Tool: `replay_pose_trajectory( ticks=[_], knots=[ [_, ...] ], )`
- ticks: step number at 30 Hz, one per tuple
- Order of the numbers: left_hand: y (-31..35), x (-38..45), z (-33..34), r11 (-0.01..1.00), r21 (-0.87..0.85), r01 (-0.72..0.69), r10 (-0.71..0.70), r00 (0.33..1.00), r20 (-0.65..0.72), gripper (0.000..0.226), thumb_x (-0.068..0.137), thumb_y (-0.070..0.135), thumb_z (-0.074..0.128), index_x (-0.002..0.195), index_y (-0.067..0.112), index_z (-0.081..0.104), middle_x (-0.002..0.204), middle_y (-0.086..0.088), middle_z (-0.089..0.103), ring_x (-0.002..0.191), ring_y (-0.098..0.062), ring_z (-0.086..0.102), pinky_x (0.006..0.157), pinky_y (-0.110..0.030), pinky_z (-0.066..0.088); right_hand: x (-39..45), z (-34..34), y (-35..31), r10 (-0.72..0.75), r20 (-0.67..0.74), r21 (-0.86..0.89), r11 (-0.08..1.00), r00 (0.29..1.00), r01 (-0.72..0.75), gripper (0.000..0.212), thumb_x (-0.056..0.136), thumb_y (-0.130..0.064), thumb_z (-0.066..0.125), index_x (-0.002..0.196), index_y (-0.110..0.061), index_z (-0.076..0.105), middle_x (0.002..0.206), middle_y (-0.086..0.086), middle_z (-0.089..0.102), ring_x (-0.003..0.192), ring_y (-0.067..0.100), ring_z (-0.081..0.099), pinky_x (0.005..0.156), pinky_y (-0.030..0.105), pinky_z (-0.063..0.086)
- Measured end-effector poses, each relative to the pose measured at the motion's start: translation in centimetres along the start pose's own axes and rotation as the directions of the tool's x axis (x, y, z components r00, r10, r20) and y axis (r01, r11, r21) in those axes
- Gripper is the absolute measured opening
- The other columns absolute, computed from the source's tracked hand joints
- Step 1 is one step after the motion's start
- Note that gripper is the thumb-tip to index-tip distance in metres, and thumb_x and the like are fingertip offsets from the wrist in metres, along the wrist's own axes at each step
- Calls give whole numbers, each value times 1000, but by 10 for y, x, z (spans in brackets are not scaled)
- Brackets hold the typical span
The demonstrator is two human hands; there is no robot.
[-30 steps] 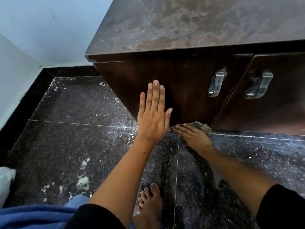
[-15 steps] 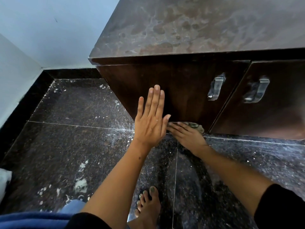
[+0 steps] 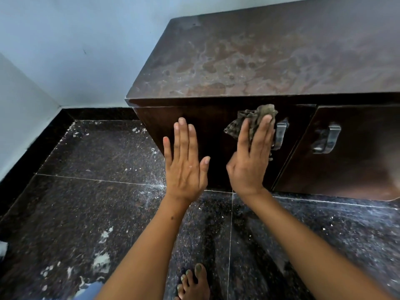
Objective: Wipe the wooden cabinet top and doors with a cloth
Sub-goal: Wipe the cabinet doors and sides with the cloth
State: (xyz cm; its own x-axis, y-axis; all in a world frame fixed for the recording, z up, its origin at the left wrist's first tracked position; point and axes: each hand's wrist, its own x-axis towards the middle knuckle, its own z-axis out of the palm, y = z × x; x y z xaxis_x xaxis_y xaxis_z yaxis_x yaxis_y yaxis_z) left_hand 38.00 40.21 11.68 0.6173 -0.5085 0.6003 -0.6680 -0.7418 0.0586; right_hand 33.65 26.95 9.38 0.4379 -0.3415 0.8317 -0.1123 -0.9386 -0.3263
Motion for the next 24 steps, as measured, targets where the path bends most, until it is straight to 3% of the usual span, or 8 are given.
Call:
replay_pose_trajectory(
  ticks=[3, 5, 8, 11, 15, 18, 21, 24],
  knots=[
    [-4, -2, -3, 1000, -2, 16, -16, 1000, -3, 65, 99, 39, 11, 145, -6, 9, 153, -18, 2, 145, -24, 1, 118, -42, -8, 8, 2, -15, 20, 22, 33, 999, 1000, -21, 91, 81, 7, 39, 148, -19, -16, 152, -4, -31, 142, 21, -22, 119, 42, -3],
    [-7, -5, -2, 1000, 11, 24, -24, 1000, 6, 64, 98, 38, 16, 146, -5, 8, 153, -17, 2, 146, -24, 0, 118, -42, -7, 12, 8, -26, -135, 103, -12, 991, 986, 137, 82, 86, -3, 38, 150, -17, -11, 156, -2, -23, 144, 23, -17, 119, 40, -5],
    [-18, -15, -2, 997, 38, 64, -65, 997, 37, 65, 96, 33, 22, 147, -4, 7, 155, -16, 1, 146, -24, -1, 118, -43, -7, 14, 15, -38, -412, 224, -53, 900, 883, 433, 57, 93, -15, 38, 147, -14, 22, 155, -3, 23, 141, 22, 17, 117, 37, 8],
    [-30, -22, -4, 992, 43, 116, -120, 988, 101, 63, 97, 33, 20, 147, -2, 6, 156, -14, 0, 146, -24, -1, 118, -45, -5, 13, 15, -36, -469, 243, -111, 856, 849, 504, 51, 94, -14, 36, 144, -16, 30, 155, -6, 21, 140, 19, 19, 116, 36, 10],
    [-32, -18, -3, 989, 32, 145, -148, 980, 133, 62, 97, 34, 18, 149, 0, 9, 158, -12, 1, 147, -24, 0, 118, -44, -4, 9, 2, -11, -152, 34, -135, 979, 988, 156, 79, 84, -1, 43, 151, -16, 4, 158, 1, -13, 146, 23, -6, 117, 41, 4],
    [-29, -18, -4, 989, 15, 147, -148, 981, 124, 62, 97, 34, 18, 148, 0, 9, 158, -14, 2, 147, -25, 1, 118, -43, -6, 14, -1, -13, 64, -82, -72, 995, 995, -70, 87, 80, 8, 46, 151, -14, 1, 156, 2, -20, 143, 33, -2, 118, 44, 5],
    [-28, -14, -8, 986, -33, 166, -163, 983, 88, 63, 97, 34, 19, 148, 0, 10, 157, -14, 4, 147, -24, 2, 118, -44, -4, 20, 8, -35, 156, -95, -40, 986, 983, -160, 80, 75, 11, 52, 144, -4, 16, 151, 16, 2, 133, 48, 14, 116, 49, 8],
    [-30, -5, -15, 971, -87, 221, -221, 975, 12, 63, 98, 39, 12, 147, -1, 10, 157, -14, 3, 147, -26, 2, 118, -44, -3, 20, 20, -52, 82, -36, -87, 993, 996, -85, 74, 84, 2, 42, 148, -8, 8, 156, 8, -17, 139, 45, 0, 116, 48, 2]
  ],
)
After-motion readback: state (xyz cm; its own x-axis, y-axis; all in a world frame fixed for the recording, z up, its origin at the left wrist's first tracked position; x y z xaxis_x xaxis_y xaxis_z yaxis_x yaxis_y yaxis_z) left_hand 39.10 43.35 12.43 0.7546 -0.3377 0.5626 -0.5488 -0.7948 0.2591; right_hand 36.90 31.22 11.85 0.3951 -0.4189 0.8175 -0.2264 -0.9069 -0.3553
